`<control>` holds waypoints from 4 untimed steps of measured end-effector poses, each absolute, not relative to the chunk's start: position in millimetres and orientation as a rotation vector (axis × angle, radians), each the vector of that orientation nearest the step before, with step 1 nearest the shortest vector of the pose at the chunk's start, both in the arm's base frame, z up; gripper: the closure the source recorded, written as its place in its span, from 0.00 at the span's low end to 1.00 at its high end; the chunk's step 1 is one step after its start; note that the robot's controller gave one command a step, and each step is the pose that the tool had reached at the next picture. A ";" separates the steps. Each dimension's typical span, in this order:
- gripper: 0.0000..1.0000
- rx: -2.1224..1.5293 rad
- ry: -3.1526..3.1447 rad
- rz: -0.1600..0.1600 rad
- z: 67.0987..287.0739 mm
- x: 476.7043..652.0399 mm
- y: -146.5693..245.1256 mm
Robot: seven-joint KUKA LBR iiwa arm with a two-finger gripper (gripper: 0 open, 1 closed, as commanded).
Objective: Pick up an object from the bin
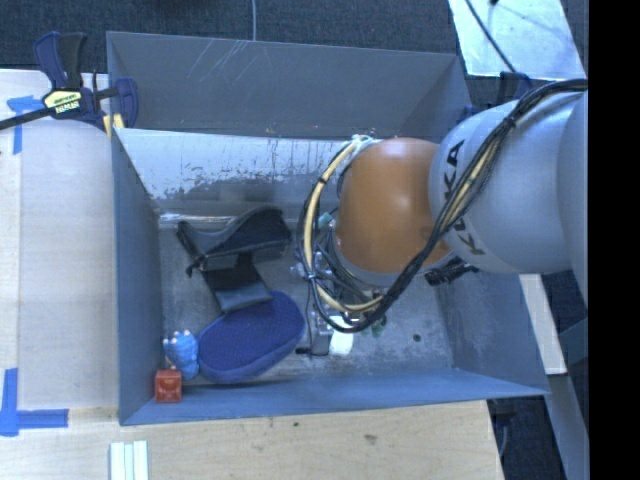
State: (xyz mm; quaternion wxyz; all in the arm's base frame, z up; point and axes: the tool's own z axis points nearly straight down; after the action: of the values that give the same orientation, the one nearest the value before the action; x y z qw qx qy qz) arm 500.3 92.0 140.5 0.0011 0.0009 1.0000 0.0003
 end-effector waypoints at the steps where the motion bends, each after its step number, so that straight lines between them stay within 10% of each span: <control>1: 0.00 0.151 3.138 0.000 94.3 492.1 132.7; 2: 0.00 0.249 3.137 0.000 83.8 546.2 119.6; 3: 1.00 0.248 3.125 0.003 87.8 548.3 119.9; 4: 1.00 0.303 3.117 0.007 205.0 534.5 142.2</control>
Offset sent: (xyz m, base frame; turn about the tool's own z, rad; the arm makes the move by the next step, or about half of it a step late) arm -0.0082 0.0400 -0.0449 0.0965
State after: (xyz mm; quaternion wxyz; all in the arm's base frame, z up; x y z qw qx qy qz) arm 534.5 142.2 205.0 0.0052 0.0967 0.9953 0.0021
